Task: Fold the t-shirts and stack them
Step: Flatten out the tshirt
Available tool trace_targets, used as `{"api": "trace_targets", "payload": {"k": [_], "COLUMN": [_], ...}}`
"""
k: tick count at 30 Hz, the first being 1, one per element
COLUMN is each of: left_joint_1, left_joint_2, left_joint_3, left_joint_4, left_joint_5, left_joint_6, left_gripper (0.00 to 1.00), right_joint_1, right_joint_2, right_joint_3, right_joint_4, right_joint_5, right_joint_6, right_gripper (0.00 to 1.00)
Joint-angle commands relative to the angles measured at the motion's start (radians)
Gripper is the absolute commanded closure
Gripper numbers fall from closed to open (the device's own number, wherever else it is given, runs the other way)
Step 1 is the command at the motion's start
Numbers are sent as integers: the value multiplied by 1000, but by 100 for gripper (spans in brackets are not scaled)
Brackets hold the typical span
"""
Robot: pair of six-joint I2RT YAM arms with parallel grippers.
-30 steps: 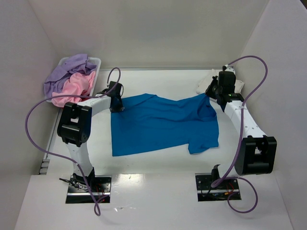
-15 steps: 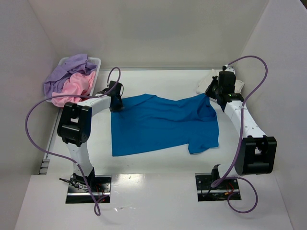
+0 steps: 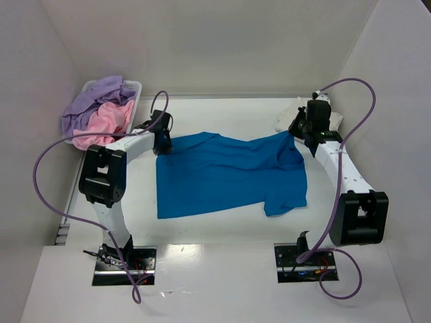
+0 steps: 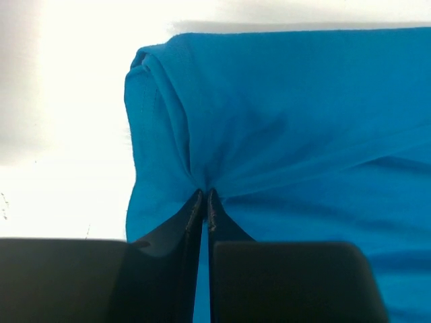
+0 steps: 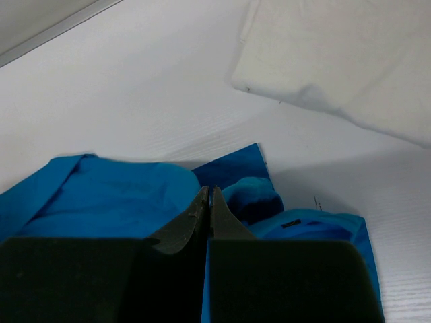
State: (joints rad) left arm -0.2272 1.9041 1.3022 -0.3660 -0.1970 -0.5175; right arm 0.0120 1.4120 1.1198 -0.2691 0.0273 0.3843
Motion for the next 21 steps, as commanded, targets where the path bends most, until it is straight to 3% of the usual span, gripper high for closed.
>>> {"api": "trace_targets", "payload": {"k": [1,6,12,21], "left_joint_1": [-1,-1,-1,-1], "left_joint_2": [-43,-43,-43,-25], "left_joint_3": [55,46,46,28], "left_joint_4": [-28,-28,-17,15], "left_joint_5": [-1,-1,31,64], "left_joint_6": [28,28,28,19], "left_gripper": [87,91,69,76], "right_joint_1": [-9,-9,-9,-9], "right_joint_2": [2,2,2,2], "right_joint_3": [-2,-2,-11,-11], "right_joint_4": [57,57,57,57], "right_joint_5": [14,14,14,14], "right_joint_6": [-12,-12,-12,-12], "right_gripper": [100,100,100,100]}}
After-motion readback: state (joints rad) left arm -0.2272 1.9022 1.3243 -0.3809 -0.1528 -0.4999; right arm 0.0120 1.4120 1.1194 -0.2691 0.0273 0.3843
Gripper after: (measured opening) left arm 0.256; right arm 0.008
